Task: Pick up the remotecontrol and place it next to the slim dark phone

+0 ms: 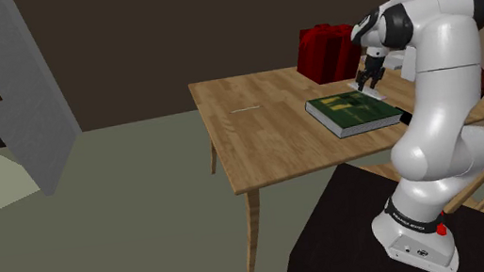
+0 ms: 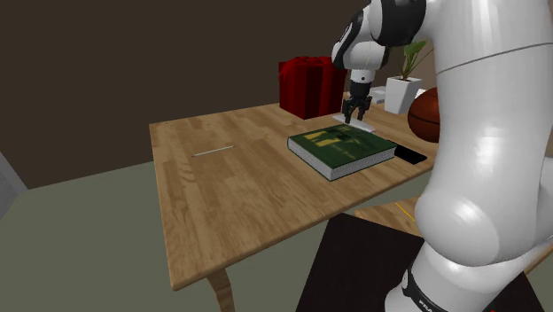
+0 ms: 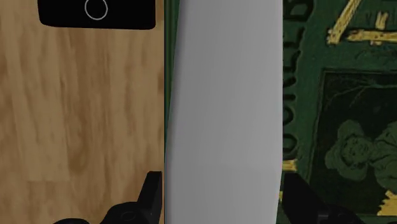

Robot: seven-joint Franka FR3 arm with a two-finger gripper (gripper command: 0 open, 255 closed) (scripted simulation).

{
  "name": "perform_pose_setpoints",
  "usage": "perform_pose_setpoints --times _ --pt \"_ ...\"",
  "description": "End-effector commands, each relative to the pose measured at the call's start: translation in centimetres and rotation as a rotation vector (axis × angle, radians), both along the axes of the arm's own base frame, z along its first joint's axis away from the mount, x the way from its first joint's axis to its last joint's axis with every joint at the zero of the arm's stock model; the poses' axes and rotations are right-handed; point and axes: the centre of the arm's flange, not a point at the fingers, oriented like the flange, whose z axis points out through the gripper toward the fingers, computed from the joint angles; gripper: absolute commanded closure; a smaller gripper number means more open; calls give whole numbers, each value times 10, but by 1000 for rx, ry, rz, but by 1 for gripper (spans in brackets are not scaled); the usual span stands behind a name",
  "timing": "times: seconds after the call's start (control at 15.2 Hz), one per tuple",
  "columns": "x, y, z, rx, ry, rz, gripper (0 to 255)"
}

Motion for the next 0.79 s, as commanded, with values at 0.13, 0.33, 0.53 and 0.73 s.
perform_pose_setpoints --times 0.13,0.33,0.53,0.73 --pt "-38 -37 0 0 0 1 255" --pt "-66 -65 0 0 0 1 255" --pt "-94 -93 1 0 0 1 255" --pt "-108 -107 -10 0 0 1 255"
